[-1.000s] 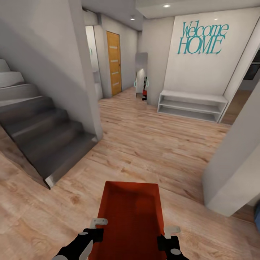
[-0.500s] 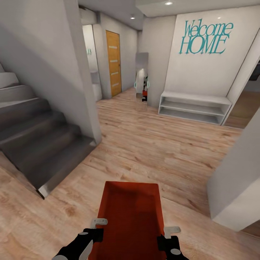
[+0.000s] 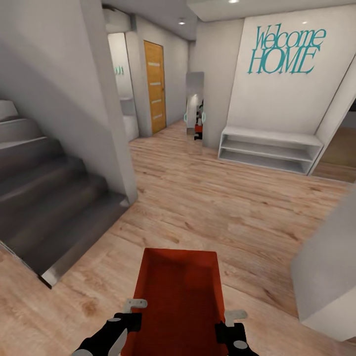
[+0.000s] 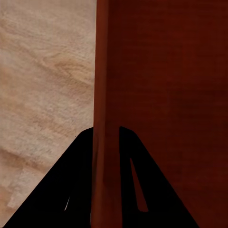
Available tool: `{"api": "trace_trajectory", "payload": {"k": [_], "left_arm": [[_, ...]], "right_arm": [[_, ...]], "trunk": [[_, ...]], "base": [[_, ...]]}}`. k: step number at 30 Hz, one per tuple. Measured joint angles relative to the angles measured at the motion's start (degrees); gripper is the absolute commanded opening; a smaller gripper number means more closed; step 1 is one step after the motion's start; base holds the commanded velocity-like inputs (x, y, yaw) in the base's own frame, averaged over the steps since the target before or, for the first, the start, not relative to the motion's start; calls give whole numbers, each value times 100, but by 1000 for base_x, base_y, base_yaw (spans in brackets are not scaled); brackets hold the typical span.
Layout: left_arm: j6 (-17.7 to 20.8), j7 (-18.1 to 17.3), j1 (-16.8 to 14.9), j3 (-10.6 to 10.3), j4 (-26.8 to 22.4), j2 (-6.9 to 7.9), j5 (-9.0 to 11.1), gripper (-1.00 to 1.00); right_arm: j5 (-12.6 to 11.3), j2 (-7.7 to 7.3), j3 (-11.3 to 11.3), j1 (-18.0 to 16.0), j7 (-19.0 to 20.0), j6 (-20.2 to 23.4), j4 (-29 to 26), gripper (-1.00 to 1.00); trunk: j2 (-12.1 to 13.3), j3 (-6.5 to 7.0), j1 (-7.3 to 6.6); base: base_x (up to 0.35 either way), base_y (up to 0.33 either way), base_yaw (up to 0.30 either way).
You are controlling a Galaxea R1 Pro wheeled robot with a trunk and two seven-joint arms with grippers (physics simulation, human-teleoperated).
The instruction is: Move the two storage containers from the living room to the garage. In the garage, place one container on the floor and stack the other container on top of it (either order is fine).
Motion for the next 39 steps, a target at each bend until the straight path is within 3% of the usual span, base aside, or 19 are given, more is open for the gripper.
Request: {"api": "trace_trajectory", "payload": {"k": [8, 21, 39], "left_arm": [[0, 0, 0, -1, -3, 0, -1, -100], [-1, 1, -1, -4, -3, 0, -1, -100], [0, 0, 0, -1, -4, 0, -1, -100]], "right_arm": [[-4, 0, 3, 0, -2, -3, -1, -100], [-9, 0, 5, 1, -4, -8, 1, -100], [-9, -1, 6, 0, -3, -2, -3, -100]], "trunk": [[0, 0, 0], [0, 0, 0], [0, 0, 0]], "base": [[323, 0, -13], [323, 0, -158], [323, 0, -6]]}}
